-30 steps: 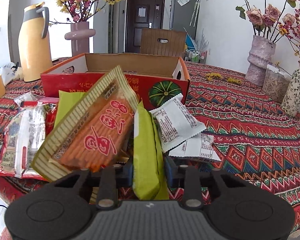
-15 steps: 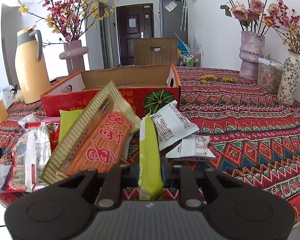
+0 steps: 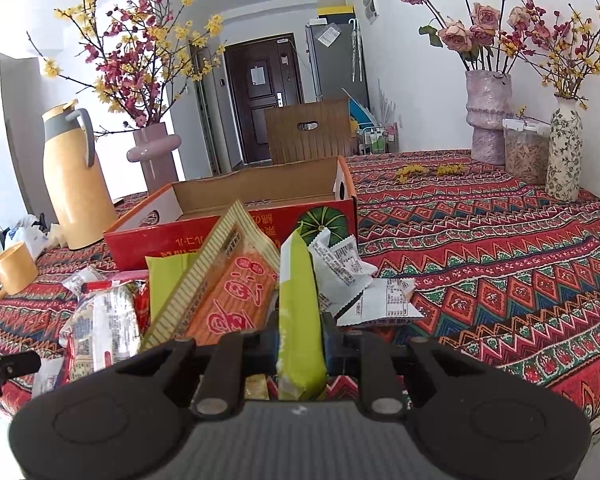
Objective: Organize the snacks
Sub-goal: 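Lower the right tool onto the light green snack bar and close it, then grasp the white printed packet with the left tool while the right tool holds the green bar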
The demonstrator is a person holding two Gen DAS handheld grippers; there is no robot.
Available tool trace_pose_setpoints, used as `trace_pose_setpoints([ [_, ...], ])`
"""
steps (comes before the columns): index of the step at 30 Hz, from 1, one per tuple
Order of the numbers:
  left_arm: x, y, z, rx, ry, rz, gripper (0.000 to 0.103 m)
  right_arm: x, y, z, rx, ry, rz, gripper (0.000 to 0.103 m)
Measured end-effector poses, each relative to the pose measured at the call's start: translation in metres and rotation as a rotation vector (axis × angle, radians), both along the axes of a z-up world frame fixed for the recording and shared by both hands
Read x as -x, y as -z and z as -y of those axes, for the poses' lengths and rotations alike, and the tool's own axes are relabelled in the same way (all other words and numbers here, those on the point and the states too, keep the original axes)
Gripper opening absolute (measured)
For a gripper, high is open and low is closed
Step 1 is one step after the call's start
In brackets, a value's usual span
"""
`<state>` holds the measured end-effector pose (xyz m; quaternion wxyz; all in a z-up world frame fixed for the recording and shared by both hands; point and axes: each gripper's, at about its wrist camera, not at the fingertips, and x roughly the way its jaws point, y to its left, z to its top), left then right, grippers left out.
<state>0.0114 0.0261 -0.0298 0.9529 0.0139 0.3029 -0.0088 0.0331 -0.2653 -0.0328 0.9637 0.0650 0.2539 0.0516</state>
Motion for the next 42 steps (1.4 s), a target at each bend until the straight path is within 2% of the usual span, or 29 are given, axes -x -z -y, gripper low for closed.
trace_pose_setpoints([
  [7,0.006,0.010,0.003,-0.025,0.055,-0.039,0.103,0.005,-0.001,-0.005,-0.004,-0.010,0.008,0.018],
  [17,-0.009,0.023,0.022,-0.061,0.110,-0.056,0.103,0.007,0.001,-0.002,-0.016,-0.006,0.010,0.018],
  [27,-0.027,0.035,0.030,-0.169,0.175,0.010,0.103,0.006,0.007,0.006,-0.037,-0.006,0.002,0.018],
  [32,-0.029,0.036,0.027,-0.171,0.192,0.024,0.101,0.004,0.010,0.004,-0.045,-0.013,-0.004,0.018],
  [37,-0.027,0.035,0.024,-0.125,0.231,0.021,0.070,0.002,0.012,0.004,-0.048,-0.015,-0.010,0.018],
  [42,-0.025,0.033,0.021,-0.084,0.250,0.007,0.045,0.002,0.012,0.004,-0.047,-0.016,-0.008,0.018],
])
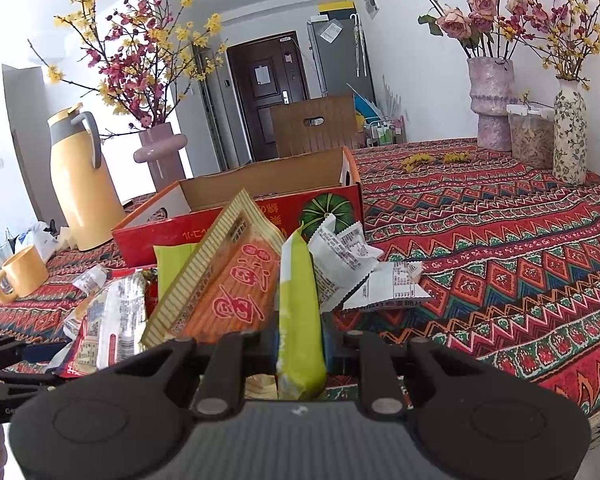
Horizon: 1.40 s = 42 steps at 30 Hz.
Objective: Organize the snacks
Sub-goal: 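Grasp the white printed packet with the left tool while the right tool holds the green bar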
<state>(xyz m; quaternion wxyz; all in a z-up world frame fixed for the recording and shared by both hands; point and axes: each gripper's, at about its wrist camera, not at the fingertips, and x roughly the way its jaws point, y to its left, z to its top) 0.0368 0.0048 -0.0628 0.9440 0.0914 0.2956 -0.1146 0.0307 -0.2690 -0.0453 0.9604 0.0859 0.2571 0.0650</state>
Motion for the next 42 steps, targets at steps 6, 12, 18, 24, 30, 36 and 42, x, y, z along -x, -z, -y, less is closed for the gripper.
trace_pose_setpoints([
  [6,0.002,-0.001,-0.007,0.017,-0.031,-0.003,0.041,0.000,-0.001,-0.002,-0.001,-0.001,0.001,0.018],
  [12,0.004,-0.005,-0.013,0.024,-0.065,0.013,0.041,-0.001,-0.001,-0.004,-0.001,0.000,-0.004,0.018],
  [18,0.006,-0.012,-0.016,0.030,-0.086,0.040,0.041,-0.006,0.004,-0.002,0.005,-0.004,-0.025,0.018],
  [24,0.005,-0.018,-0.019,0.043,-0.102,0.056,0.041,-0.016,0.014,-0.003,0.013,-0.008,-0.063,0.018],
  [30,0.004,-0.026,-0.016,0.054,-0.109,0.081,0.041,-0.026,0.019,-0.005,0.020,-0.024,-0.074,0.019],
  [36,-0.001,-0.033,-0.015,0.070,-0.120,0.100,0.041,-0.025,0.019,-0.003,-0.008,-0.022,-0.058,0.018],
  [42,-0.011,-0.041,-0.014,0.084,-0.134,0.118,0.041,-0.017,0.007,0.008,-0.049,-0.005,-0.003,0.018],
])
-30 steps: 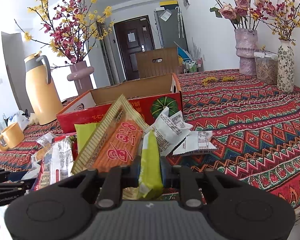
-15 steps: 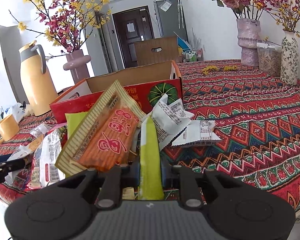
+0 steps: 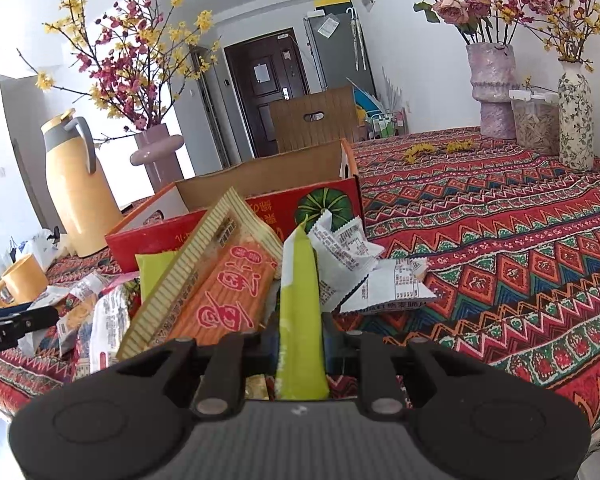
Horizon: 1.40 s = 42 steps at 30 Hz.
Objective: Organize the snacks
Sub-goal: 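Grasp the white printed packet with the left tool while the right tool holds the green bar, then carry both snacks over the open box and open both tools to drop them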
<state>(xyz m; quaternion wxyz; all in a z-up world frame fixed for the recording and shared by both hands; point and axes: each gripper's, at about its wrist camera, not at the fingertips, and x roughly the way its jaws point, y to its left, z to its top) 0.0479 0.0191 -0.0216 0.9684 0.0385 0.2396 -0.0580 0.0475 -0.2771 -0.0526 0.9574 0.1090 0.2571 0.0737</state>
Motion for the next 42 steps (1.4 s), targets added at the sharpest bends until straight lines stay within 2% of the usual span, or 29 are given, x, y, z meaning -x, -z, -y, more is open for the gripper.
trace_pose_setpoints([
  [9,-0.027,-0.017,0.008,0.011,-0.010,0.033,0.041,-0.012,-0.024,0.005,-0.012,-0.001,0.078,0.018],
  [23,-0.084,-0.050,0.029,0.036,-0.018,0.077,0.041,-0.091,-0.057,0.005,-0.026,-0.019,0.142,0.018],
  [33,-0.150,-0.059,0.043,0.001,-0.034,0.026,0.041,-0.168,-0.074,-0.002,0.023,-0.040,0.083,0.018],
  [42,-0.211,-0.049,0.061,-0.077,-0.060,-0.069,0.041,-0.231,-0.064,-0.028,0.104,-0.077,-0.050,0.018],
])
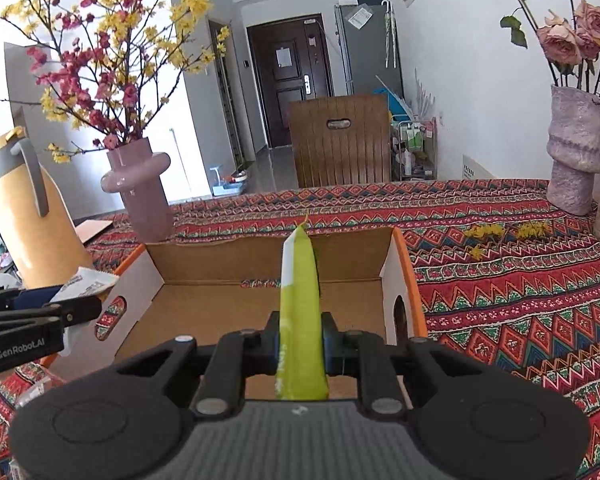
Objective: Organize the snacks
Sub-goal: 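Carry both snacks over the open box and open both tools to drop them, then lift both tools out of the box back toward the snack pile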
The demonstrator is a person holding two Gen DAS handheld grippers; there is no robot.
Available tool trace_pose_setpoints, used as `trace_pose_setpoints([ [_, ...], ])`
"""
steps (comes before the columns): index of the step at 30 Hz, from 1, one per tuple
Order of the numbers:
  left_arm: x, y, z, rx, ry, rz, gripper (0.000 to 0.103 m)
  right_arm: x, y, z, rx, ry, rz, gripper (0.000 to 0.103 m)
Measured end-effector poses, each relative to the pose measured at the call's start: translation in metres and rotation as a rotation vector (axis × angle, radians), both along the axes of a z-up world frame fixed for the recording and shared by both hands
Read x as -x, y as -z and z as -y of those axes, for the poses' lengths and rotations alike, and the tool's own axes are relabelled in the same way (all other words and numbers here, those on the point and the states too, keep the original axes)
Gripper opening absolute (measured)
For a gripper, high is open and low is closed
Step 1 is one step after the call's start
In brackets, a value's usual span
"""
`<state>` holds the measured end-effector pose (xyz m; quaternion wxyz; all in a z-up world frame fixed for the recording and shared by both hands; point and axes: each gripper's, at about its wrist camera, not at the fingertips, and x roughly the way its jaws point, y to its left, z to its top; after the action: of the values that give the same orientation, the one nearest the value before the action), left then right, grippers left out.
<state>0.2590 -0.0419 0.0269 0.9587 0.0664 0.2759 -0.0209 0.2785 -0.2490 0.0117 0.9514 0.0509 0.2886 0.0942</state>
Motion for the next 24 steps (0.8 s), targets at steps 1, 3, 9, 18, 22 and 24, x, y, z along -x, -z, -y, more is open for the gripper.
trace_pose_setpoints([
  [1,-0.004,0.002,0.001,-0.003,-0.001,-0.011,0.041,-0.004,0.002,-0.003,0.012,-0.004,-0.011,0.018],
  [3,-0.012,0.007,0.003,-0.002,-0.003,-0.030,0.041,-0.011,0.007,-0.009,0.031,-0.007,-0.030,0.018],
  [9,-0.018,0.019,0.001,0.019,-0.015,-0.063,0.050,-0.024,0.017,-0.010,0.012,-0.012,-0.079,0.021],
  [18,0.002,0.007,-0.010,0.067,-0.039,0.006,0.103,0.002,0.003,0.004,-0.034,0.004,0.009,0.082],
  [22,0.011,0.003,-0.015,0.084,-0.046,0.015,0.103,0.019,-0.007,0.010,-0.054,0.009,0.056,0.097],
  [24,0.017,0.001,-0.018,0.091,-0.055,0.026,0.103,0.029,-0.011,0.013,-0.060,0.012,0.074,0.101],
])
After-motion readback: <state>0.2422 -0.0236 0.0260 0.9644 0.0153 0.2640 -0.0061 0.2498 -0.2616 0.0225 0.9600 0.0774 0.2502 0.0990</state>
